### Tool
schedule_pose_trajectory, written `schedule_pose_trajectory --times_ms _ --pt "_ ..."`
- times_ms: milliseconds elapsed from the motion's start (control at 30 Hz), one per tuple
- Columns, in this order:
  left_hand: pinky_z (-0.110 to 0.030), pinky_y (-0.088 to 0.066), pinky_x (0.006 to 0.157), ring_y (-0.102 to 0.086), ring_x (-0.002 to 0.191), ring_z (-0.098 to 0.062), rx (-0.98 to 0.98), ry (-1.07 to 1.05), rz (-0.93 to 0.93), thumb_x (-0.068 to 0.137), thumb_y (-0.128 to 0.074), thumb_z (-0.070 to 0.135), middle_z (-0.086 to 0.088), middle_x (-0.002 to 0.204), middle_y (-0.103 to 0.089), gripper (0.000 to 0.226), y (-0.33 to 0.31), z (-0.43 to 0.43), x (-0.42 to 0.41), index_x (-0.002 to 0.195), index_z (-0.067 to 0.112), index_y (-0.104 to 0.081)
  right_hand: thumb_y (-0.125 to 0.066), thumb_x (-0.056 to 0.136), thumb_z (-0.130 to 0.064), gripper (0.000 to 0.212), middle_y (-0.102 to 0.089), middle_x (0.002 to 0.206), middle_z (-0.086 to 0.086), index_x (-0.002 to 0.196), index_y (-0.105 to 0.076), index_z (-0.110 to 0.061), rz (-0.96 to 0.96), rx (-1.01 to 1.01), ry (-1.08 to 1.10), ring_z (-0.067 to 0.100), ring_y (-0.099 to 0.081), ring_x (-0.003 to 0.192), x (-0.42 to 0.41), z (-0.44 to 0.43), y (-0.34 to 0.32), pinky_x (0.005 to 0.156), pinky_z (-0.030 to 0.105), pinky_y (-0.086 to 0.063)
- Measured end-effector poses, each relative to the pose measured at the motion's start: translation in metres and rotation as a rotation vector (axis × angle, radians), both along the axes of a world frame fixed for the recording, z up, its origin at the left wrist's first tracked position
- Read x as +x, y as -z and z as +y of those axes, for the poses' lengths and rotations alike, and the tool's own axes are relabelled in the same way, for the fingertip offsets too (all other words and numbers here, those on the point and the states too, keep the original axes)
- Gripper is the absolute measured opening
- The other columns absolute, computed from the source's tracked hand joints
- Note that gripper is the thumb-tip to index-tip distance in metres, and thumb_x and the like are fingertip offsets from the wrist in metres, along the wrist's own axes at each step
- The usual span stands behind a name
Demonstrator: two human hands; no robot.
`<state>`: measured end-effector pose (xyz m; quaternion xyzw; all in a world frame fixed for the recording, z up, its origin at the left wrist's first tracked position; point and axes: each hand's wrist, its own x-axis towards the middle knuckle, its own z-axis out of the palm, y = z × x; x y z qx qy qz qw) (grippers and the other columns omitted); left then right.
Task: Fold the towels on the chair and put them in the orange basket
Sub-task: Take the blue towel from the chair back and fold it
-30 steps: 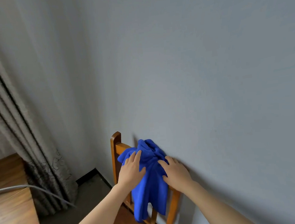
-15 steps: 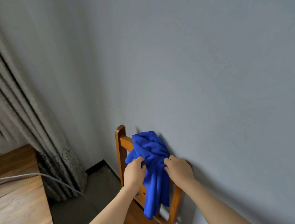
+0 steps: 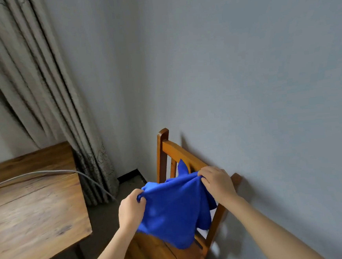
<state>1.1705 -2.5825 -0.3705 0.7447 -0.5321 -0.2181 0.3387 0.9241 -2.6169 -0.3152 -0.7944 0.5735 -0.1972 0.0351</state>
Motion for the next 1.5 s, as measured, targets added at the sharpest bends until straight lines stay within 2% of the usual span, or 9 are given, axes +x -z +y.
schedule_pose_trajectory --times_ms 67,167,333,567,833,1000,1133,1267,1500 --pt "-0.019 -0.036 0.055 -0.055 0.075 -0.016 0.026 -0.040 0.012 0.091 -0.051 0.009 -0.001 0.084 -0.060 0.025 0.003 0.010 0.016 0.113 0.013 -0.062 -0.037 0.096 -0.015 0.028 -0.066 0.104 0.001 0.105 -0.064 -0.011 -0.018 0.072 -0.047 0.018 -0.060 0.091 0.021 0.000 -0.012 0.071 0.016 -0.042" --pt "-0.026 -0.045 0.064 -0.058 0.081 -0.018 0.078 -0.068 0.044 0.090 -0.052 0.008 -0.006 0.097 -0.067 0.027 0.009 0.026 0.034 0.114 0.013 -0.062 -0.043 0.096 -0.014 0.022 -0.066 0.103 0.002 0.108 -0.062 -0.012 -0.142 0.108 -0.127 0.007 -0.054 0.081 0.051 -0.002 -0.027 0.062 0.003 -0.033" --pt "-0.029 -0.049 0.082 -0.061 0.102 -0.020 0.042 -0.111 0.097 0.090 -0.056 0.011 -0.007 0.118 -0.062 0.036 0.008 0.046 0.053 0.126 0.013 -0.054 -0.050 0.093 -0.007 0.018 -0.066 0.098 0.006 0.104 -0.063 -0.009 -0.261 0.248 -0.250 0.006 -0.056 0.077 0.090 -0.004 -0.044 0.065 0.007 -0.045" --pt "-0.028 -0.051 0.080 -0.062 0.088 -0.013 -0.056 -0.027 0.130 0.089 -0.058 0.016 0.000 0.100 -0.067 0.025 -0.008 0.054 0.060 0.113 0.011 -0.063 -0.053 0.090 -0.003 0.018 -0.063 0.097 0.008 0.104 -0.062 -0.007 -0.296 0.390 -0.250 0.014 -0.057 0.088 0.132 0.004 -0.046 0.074 0.017 -0.049" --pt "-0.006 -0.039 0.077 -0.053 0.100 -0.003 -0.106 0.167 0.344 0.091 -0.056 0.014 0.012 0.117 -0.052 0.042 -0.034 0.052 0.060 0.131 0.022 -0.047 -0.045 0.083 0.013 0.037 -0.061 0.086 0.001 0.091 -0.059 -0.020 -0.414 0.663 -0.432 0.015 -0.060 0.089 0.144 0.017 -0.069 0.071 0.016 -0.051" --pt "-0.026 -0.042 0.097 -0.049 0.117 -0.007 -0.015 0.413 0.510 0.087 -0.059 0.012 0.010 0.126 -0.054 0.044 -0.048 0.047 0.052 0.124 0.035 -0.049 -0.044 0.082 0.014 0.041 -0.061 0.081 -0.003 0.087 -0.057 -0.025 -0.350 0.686 -0.512 0.008 -0.059 0.081 0.142 0.024 -0.081 0.070 0.015 -0.049" --pt "-0.030 -0.050 0.092 -0.061 0.102 -0.018 0.041 0.507 0.560 0.085 -0.059 0.010 0.001 0.107 -0.064 0.023 -0.056 0.043 0.048 0.100 0.027 -0.063 -0.043 0.081 0.015 0.042 -0.061 0.079 -0.005 0.086 -0.057 -0.024 -0.343 0.665 -0.538 0.007 -0.060 0.078 0.139 0.024 -0.090 0.068 0.013 -0.049" --pt "-0.032 -0.046 0.074 -0.052 0.075 -0.019 0.055 0.484 0.512 0.069 -0.059 0.018 -0.007 0.077 -0.054 0.010 -0.051 0.043 0.052 0.073 0.014 -0.051 -0.041 0.079 0.017 0.043 -0.062 0.078 -0.003 0.084 -0.058 -0.022 -0.399 0.644 -0.508 0.007 -0.059 0.077 0.137 0.024 -0.092 0.067 0.015 -0.051" --pt "-0.031 -0.042 0.066 -0.051 0.068 -0.015 0.148 0.504 0.294 0.066 -0.054 0.015 -0.003 0.074 -0.052 0.018 -0.032 0.049 0.082 0.081 0.006 -0.053 -0.044 0.080 0.014 0.042 -0.065 0.074 -0.003 0.078 -0.061 -0.024 -0.486 0.543 -0.435 0.011 -0.061 0.078 0.134 0.010 -0.097 0.070 0.019 -0.047"
